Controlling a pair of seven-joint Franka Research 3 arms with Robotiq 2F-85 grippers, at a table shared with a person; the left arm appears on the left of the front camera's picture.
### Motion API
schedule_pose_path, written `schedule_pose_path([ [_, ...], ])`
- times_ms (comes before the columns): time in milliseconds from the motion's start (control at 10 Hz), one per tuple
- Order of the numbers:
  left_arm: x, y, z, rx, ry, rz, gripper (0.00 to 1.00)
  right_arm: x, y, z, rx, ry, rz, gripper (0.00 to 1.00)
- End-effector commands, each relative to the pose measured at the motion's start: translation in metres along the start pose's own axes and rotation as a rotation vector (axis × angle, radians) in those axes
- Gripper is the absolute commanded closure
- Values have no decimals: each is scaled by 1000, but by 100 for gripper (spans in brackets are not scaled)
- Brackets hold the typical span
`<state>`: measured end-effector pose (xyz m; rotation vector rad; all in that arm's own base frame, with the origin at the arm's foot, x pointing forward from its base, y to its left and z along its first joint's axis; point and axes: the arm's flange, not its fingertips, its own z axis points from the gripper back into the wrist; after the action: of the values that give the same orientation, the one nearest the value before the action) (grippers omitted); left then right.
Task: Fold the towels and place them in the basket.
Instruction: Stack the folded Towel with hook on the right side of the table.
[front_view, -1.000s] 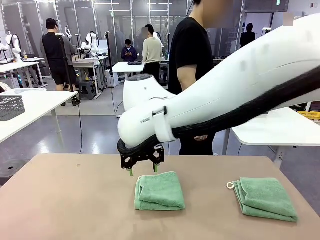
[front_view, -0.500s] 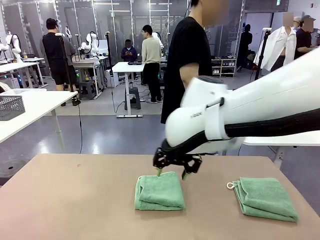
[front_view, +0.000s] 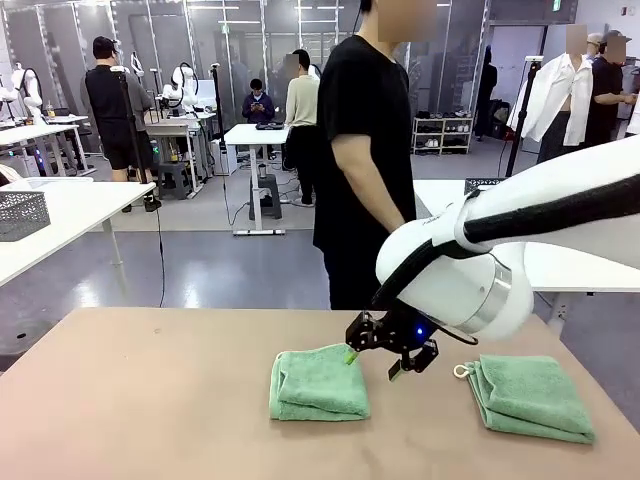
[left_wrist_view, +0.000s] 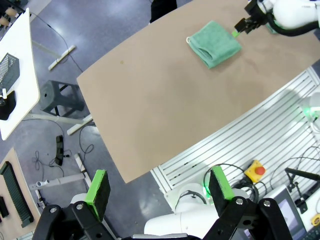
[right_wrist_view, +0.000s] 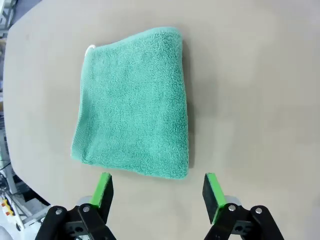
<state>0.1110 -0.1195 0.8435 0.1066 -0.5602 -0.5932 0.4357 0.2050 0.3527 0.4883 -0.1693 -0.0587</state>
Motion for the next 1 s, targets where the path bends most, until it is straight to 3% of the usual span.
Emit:
schedule_pose_path([
  [0, -5, -6, 8, 3, -12, -10, 0, 6, -21, -24, 82, -14, 23, 10],
  [400, -5, -6, 8, 3, -12, -10, 0, 15, -42, -59, 174, -51, 13, 10],
  [900, -5, -6, 8, 3, -12, -10, 0, 33, -48, -90, 258, -15, 19, 10],
])
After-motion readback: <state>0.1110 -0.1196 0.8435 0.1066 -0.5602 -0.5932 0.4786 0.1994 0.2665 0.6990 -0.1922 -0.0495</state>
